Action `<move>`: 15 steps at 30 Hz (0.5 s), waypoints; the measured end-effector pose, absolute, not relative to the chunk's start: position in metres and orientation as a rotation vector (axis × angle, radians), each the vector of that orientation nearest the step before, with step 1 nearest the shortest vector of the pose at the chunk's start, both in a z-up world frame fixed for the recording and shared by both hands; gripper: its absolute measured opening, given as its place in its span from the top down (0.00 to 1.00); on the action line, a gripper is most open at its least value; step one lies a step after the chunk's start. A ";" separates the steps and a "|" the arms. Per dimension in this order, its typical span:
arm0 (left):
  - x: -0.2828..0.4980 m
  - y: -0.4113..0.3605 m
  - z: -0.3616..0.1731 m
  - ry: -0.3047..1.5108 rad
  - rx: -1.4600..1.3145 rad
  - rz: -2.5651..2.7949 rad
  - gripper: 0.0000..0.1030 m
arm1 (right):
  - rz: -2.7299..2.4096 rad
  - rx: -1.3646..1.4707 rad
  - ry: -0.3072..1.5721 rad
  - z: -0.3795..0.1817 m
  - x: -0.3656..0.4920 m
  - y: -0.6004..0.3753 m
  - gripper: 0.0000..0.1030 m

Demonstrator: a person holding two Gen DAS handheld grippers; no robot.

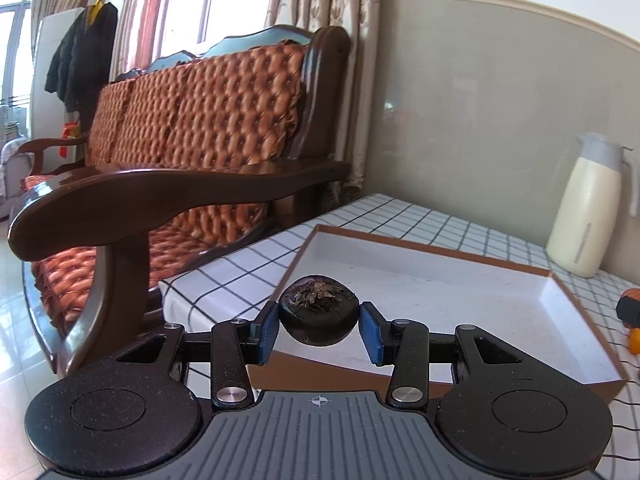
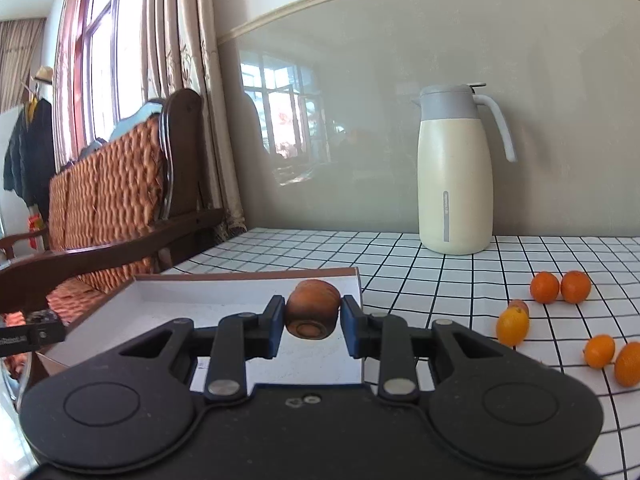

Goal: Organize fruits
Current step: 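Carry the mangosteen with the left tool while the right tool carries the brown fruit to the box, then open the left tool over the box while the right tool releases the brown fruit into it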

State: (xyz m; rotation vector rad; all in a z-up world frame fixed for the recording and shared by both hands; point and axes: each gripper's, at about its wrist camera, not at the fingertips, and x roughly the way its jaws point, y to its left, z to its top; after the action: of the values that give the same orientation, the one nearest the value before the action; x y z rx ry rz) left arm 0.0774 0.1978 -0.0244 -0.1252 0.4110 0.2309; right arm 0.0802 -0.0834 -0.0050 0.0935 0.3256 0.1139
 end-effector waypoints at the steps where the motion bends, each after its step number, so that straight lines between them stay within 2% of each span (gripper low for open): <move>1: 0.080 0.200 -0.025 0.419 -0.128 0.238 0.57 | 0.105 0.085 0.336 -0.007 0.083 -0.083 0.79; 14: 0.095 0.199 -0.032 0.470 -0.138 0.262 0.57 | 0.098 0.102 0.414 -0.017 0.097 -0.080 0.76; 15: 0.097 0.198 -0.031 0.470 -0.132 0.269 0.56 | 0.096 0.100 0.413 -0.016 0.098 -0.079 0.70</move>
State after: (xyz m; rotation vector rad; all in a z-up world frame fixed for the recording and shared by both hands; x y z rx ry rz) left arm 0.0968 0.1982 -0.0310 -0.1316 0.4705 0.2690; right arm 0.0980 -0.0793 -0.0161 0.1003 0.4125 0.0962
